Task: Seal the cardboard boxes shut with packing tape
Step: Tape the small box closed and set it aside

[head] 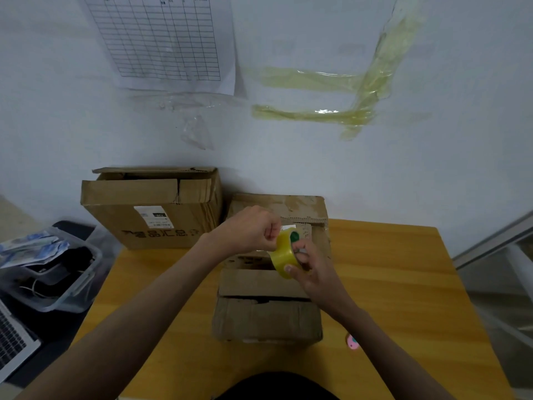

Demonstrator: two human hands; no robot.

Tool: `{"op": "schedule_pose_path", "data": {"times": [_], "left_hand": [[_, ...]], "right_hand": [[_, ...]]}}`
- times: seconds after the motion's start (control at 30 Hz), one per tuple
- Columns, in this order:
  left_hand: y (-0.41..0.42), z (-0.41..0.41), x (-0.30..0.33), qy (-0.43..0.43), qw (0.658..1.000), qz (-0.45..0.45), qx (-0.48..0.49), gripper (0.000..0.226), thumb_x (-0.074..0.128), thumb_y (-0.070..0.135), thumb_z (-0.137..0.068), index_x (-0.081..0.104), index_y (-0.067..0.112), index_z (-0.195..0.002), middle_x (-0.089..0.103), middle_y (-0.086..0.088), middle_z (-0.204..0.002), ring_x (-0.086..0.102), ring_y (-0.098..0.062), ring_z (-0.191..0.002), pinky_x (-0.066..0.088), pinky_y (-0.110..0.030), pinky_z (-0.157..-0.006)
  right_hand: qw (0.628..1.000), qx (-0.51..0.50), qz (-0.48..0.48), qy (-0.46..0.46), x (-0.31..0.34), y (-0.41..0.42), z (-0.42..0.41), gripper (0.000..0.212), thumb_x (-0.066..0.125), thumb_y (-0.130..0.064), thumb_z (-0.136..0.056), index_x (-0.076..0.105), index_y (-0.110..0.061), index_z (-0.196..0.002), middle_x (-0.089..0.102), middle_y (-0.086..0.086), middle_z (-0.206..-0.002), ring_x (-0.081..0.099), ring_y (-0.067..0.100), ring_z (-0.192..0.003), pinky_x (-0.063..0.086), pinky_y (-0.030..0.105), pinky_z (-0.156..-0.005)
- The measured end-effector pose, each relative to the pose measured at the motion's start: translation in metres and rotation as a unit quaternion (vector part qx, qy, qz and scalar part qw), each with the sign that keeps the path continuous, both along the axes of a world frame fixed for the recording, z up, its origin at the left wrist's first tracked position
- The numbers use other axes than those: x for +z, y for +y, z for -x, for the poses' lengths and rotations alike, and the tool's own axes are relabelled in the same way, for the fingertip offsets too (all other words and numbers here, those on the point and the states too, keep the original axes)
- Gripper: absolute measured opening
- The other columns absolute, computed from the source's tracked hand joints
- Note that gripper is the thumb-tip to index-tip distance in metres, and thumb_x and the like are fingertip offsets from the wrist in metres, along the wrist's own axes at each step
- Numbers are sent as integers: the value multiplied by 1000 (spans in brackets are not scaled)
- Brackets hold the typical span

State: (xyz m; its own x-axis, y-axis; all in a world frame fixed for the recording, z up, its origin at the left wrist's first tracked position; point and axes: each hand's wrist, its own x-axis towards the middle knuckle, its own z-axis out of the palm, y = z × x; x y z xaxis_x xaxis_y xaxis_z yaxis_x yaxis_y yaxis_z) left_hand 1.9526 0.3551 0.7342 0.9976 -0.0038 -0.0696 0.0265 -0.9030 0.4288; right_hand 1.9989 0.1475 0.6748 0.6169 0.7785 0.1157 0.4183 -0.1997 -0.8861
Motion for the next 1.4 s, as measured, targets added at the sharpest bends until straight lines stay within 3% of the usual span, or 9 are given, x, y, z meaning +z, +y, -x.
{"op": "schedule_pose_path", "data": {"times": [0.13,0.23,0.4,0.5,0.63,0.73,0.87,1.27,1.4], "left_hand": [[1,3,-6,-8,999,53,5,31,75,22,-81,48,31,-70,54,10,-74,48,-7,-66,39,-22,-60],[0,7,-11,-25,996,87,14,32,75,21,-82,48,32,-70,54,12,-72,46,-5,-63,37,-19,-58],[2,14,-20,-29,987,150,43,17,71,19,-87,57,20,-77,61,4,-76,51,-7,-66,53,-45,-67],[4,16,-22,-74,976,202,44,7,68,14,-92,66,21,-92,66,3,-89,62,-12,-79,58,-46,-73],[6,20,-23,-69,973,221,7,37,73,21,-91,70,31,-127,62,6,-110,65,-16,-96,61,-36,-84],[7,21,-22,-100,968,231,18,30,79,18,-87,77,25,-116,67,6,-104,68,-17,-90,62,-39,-78],[5,19,-14,-126,969,213,9,19,81,17,-83,82,17,-102,72,10,-94,70,-11,-83,62,-35,-72],[-8,20,-2,-102,966,238,-1,7,78,14,-86,71,12,-90,64,3,-97,66,-16,-90,60,-42,-79],[-15,20,-10,-136,971,194,44,23,70,15,-94,73,17,-117,64,5,-112,62,-5,-99,54,-23,-90]], "right_hand": [[998,3,-14,56,0,-3,-4,25,67,-15,-93,54,-13,-115,69,-7,-99,66,16,-92,55,42,-76],[997,8,-15,74,0,-4,-7,24,66,-13,-94,55,-12,-116,72,-5,-100,67,18,-94,56,40,-78],[993,-7,-22,114,-6,-8,-11,25,63,-14,-96,54,-11,-119,73,4,-106,69,22,-100,58,44,-83],[987,-1,-35,159,-2,-11,-14,26,59,-7,-98,53,-8,-123,73,7,-109,69,24,-101,58,38,-84],[969,-2,-57,239,7,-13,-18,25,53,-5,-100,56,-5,-125,74,5,-105,69,20,-99,55,29,-81],[957,-20,-65,282,9,-12,-22,26,58,-14,-98,61,-10,-123,72,-5,-101,66,15,-98,50,28,-82],[935,-35,-82,343,5,-10,-26,35,61,-24,-84,69,-16,-118,64,12,-115,56,36,-112,43,44,-88],[893,-14,-143,426,15,-13,-28,42,57,-15,-80,62,-1,-119,67,7,-100,63,21,-95,51,30,-73],[915,-10,-122,384,19,-12,-18,36,65,-14,-91,58,-10,-126,70,6,-109,64,25,-104,52,34,-84]]}}
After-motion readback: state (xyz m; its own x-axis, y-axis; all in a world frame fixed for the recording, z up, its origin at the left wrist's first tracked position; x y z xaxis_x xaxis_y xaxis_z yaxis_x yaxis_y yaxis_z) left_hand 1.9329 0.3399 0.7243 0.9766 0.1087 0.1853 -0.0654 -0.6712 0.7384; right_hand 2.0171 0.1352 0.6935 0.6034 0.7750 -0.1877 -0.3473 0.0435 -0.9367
